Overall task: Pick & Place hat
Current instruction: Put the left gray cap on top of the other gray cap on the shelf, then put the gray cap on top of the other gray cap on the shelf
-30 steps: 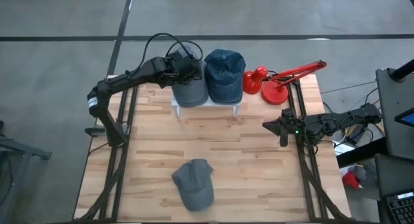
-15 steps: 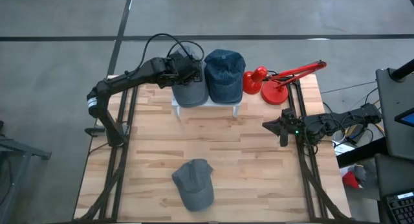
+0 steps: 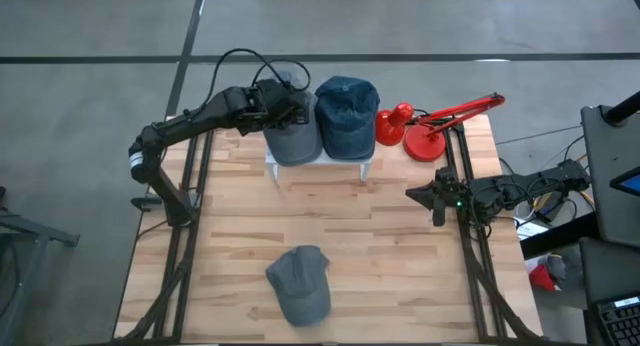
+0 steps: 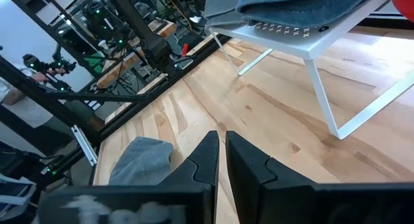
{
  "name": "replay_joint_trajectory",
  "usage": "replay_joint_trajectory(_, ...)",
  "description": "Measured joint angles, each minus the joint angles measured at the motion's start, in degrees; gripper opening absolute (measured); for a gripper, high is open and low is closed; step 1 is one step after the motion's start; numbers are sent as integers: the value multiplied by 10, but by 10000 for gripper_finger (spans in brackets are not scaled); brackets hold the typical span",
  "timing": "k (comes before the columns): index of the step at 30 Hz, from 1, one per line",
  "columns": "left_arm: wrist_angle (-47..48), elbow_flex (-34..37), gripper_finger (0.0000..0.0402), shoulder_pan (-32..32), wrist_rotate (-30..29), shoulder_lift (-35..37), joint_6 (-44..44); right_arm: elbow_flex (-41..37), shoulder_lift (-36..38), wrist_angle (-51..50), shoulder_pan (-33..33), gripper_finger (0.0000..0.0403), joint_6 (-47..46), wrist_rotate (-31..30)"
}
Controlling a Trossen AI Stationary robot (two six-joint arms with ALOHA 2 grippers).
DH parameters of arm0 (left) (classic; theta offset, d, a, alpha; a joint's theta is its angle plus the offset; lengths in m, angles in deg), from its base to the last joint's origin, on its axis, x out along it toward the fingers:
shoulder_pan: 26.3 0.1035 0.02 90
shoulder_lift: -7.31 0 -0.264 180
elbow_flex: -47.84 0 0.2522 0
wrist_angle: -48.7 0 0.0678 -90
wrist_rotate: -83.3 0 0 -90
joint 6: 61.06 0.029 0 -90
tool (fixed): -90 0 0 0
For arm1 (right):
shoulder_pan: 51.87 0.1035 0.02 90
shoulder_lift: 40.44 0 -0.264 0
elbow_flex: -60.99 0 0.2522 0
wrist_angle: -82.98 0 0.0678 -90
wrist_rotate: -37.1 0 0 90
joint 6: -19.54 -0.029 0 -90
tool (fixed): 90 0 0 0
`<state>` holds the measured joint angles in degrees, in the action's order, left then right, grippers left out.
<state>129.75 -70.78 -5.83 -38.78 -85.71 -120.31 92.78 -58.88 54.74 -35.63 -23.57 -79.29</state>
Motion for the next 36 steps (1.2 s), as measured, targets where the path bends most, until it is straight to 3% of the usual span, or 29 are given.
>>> replay_joint_trajectory(36, -17, -63, 169, -16, 12, 15, 138, 0, 0, 0, 0, 27, 0, 0)
